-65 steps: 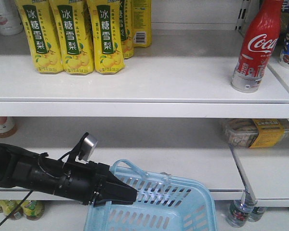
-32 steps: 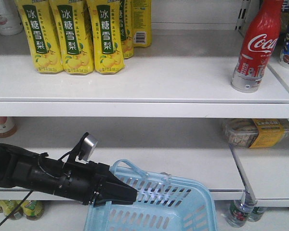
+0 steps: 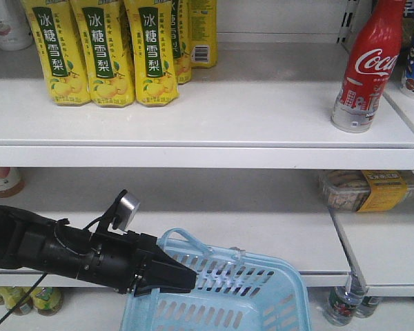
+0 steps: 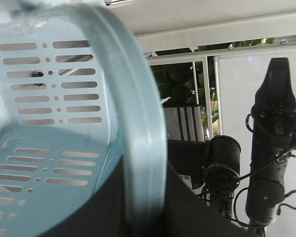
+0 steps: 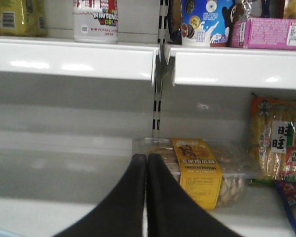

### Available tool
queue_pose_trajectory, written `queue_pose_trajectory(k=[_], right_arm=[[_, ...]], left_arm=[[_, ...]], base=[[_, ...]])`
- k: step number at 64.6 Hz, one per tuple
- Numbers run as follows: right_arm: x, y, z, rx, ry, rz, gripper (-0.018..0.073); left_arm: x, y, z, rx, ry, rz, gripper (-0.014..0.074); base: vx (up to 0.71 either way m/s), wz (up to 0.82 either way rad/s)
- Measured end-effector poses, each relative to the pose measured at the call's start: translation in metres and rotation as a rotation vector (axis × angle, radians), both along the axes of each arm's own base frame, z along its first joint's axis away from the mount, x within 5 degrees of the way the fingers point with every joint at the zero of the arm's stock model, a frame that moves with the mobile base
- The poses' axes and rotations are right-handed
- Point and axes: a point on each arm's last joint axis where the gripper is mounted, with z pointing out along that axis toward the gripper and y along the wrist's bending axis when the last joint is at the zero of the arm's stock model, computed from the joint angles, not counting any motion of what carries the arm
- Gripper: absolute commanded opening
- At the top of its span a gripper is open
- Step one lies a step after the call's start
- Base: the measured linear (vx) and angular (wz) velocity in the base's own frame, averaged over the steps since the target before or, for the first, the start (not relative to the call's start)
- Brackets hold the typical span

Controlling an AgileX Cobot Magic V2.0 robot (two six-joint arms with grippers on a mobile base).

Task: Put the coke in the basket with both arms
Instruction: 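Reach the open right gripper up toward the red Coca-Cola bottle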

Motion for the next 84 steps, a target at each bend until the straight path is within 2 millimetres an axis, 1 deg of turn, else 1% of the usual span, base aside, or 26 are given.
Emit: queue_pose_trajectory(k=[7,14,15,21,26,32,38,48,57,65,72,79,84], right_arm=[[-0.001,0.0,0.005,0.028,-0.008,0.002,-0.0009],[-0.006,0.0,0.031,0.045,-0.04,0.002,-0.0009],[-0.007,0.0,0.038,0.045,-0.054,0.002,-0.0009],[-0.01,-0.001,0.066,0.041,-0.068,0.0,-0.0009],[-0.008,-0.001,0.083,0.024,-0.013,-0.009,-0.0009],[0.0,-0.002,0.094,0.002,0.09,-0.02,-0.0009],[0.01,-0.002,0.098,-0.006,0.158,-0.025,-0.0009],[0.021,-0.001,0.096,-0.01,0.215,-0.025,-0.0009],[0.027,-0.001,0.096,-0.01,0.211,-0.022,-0.0008],[0.028,0.0,0.098,0.009,0.194,-0.016,0.0006],[0.028,0.001,0.098,0.05,0.196,-0.007,0.005],[0.028,0.001,0.098,0.068,0.193,-0.002,0.012],[0.028,0.001,0.099,0.069,0.186,-0.002,0.0187]], left_arm=[[0.0,0.0,0.0,-0.001,0.0,-0.001,-0.0006],[0.0,0.0,0.0,-0.001,0.0,-0.001,-0.0006],[0.0,0.0,0.0,-0.001,0.0,-0.001,-0.0006],[0.0,0.0,0.0,-0.001,-0.001,-0.001,-0.0006],[0.0,0.0,0.0,-0.001,-0.001,-0.001,-0.0006],[0.0,0.0,0.0,-0.001,-0.001,-0.001,-0.0006],[0.0,0.0,0.0,-0.001,-0.001,-0.001,-0.0006],[0.0,0.0,0.0,-0.001,-0.001,0.0,-0.0006],[0.0,0.0,0.0,-0.001,-0.001,0.0,-0.0006],[0.0,0.0,0.0,-0.001,-0.001,0.0,-0.0006],[0.0,0.0,0.0,-0.001,-0.001,0.0,-0.0006],[0.0,0.0,0.0,-0.001,-0.001,0.0,-0.0006],[0.0,0.0,0.0,-0.001,-0.001,0.0,-0.0006]], base=[[0.0,0.0],[0.0,0.0],[0.0,0.0],[0.0,0.0],[0.0,0.0],[0.0,0.0],[0.0,0.0],[0.0,0.0],[0.0,0.0],[0.0,0.0],[0.0,0.0],[0.0,0.0],[0.0,0.0]])
